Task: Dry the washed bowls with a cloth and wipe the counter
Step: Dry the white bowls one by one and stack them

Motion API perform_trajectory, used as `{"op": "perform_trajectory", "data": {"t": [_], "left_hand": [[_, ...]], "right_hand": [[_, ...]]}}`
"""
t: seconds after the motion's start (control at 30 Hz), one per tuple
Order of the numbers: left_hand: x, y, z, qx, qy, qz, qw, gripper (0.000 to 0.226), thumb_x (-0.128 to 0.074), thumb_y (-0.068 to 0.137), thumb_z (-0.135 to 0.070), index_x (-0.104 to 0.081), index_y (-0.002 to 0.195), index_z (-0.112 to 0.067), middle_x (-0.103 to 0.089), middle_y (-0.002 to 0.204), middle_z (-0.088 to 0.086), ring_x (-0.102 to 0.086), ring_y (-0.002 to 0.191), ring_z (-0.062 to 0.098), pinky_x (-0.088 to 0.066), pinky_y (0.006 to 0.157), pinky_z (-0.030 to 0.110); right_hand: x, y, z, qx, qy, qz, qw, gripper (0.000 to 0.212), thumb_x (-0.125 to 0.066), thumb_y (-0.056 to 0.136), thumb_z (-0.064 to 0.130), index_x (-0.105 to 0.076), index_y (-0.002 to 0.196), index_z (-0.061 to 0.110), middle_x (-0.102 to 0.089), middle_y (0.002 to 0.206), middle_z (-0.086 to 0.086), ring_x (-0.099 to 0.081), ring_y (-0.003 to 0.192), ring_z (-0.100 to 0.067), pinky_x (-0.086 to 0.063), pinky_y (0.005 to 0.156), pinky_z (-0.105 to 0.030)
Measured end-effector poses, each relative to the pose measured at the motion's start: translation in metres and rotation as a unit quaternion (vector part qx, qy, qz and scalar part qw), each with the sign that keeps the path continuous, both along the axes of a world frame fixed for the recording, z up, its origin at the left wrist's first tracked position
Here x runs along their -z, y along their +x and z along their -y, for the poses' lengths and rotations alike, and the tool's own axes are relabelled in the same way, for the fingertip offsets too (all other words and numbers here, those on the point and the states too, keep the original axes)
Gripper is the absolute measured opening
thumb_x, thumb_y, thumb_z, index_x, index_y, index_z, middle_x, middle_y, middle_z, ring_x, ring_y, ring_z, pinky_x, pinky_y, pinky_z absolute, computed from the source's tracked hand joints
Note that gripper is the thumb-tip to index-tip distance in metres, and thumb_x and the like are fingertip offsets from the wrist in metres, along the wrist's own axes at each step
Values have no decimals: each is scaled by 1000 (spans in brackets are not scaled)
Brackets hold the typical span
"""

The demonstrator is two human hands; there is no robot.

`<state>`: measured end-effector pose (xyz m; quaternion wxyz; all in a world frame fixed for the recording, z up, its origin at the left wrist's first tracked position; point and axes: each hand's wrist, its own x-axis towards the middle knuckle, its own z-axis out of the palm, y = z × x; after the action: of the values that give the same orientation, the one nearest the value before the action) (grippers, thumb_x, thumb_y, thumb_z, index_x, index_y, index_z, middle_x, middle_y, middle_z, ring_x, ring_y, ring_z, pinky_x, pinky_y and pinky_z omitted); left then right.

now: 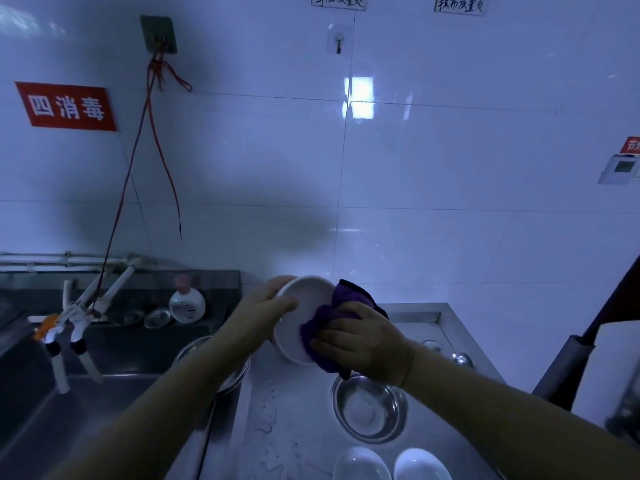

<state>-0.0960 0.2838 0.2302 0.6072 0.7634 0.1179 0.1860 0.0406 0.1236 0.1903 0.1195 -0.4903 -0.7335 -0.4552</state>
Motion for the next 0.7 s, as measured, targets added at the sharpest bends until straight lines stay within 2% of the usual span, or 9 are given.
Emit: {"op": "perform_trajectory", "data": {"t": [0.07,0.13,0.2,0.3,0.37,0.47,0.6,0.7], "left_hand": [[0,1,5,-34,-19,45,998,36,-58,72,-31,-57,107,-34,-61,104,0,-60,93,22,-51,66,30],[10,4,21,-63,-40,107,991,36,-62,83,-18,-48,109,-38,-55,108,-5,-56,96,14,-49,69,24],[20,8,35,-103,-53,157,981,40,-55,90,-9,-42,110,-42,-51,108,-12,-55,96,7,-49,70,20],[22,9,36,-129,-38,177,975,36,-45,96,-13,-40,116,-42,-48,108,-20,-54,95,1,-49,70,16],[22,7,29,-106,-25,165,980,27,-43,96,-20,-44,118,-35,-51,109,-14,-54,96,5,-49,69,17],[19,1,20,-54,-2,129,990,31,-43,82,-32,-52,111,-33,-56,107,-6,-56,95,14,-48,71,25],[1,-3,0,46,25,20,998,35,-50,69,-26,-62,101,-35,-64,99,-2,-61,89,17,-52,68,28],[-6,-4,-7,60,-1,-15,998,36,-55,66,-26,-66,99,-34,-67,96,0,-63,86,18,-51,64,26]], "right_hand": [[2,-11,-6,48,46,-48,997,7,-70,87,15,-76,88,13,-74,87,0,-68,79,-16,-52,83,-36],[4,-26,-17,99,110,-125,981,15,-67,90,24,-75,90,13,-74,86,-1,-68,78,-16,-51,82,-35],[7,-42,-28,118,150,-191,963,21,-63,92,29,-74,91,11,-74,84,-3,-68,76,-17,-52,82,-36],[18,-55,-32,109,143,-231,956,24,-66,89,32,-73,97,11,-74,88,-3,-69,79,-17,-55,83,-36],[22,-51,-26,94,112,-211,966,26,-67,87,32,-73,101,11,-74,93,-2,-70,82,-17,-55,82,-35],[22,-32,-12,72,60,-125,988,25,-72,84,29,-74,102,13,-74,97,0,-69,87,-15,-54,85,-34],[15,-8,-1,3,13,-30,999,11,-72,84,12,-75,95,14,-74,93,0,-68,85,-15,-53,86,-36],[12,-9,-1,10,8,-27,1000,8,-72,84,10,-76,90,13,-73,89,1,-67,82,-16,-51,85,-37]]}}
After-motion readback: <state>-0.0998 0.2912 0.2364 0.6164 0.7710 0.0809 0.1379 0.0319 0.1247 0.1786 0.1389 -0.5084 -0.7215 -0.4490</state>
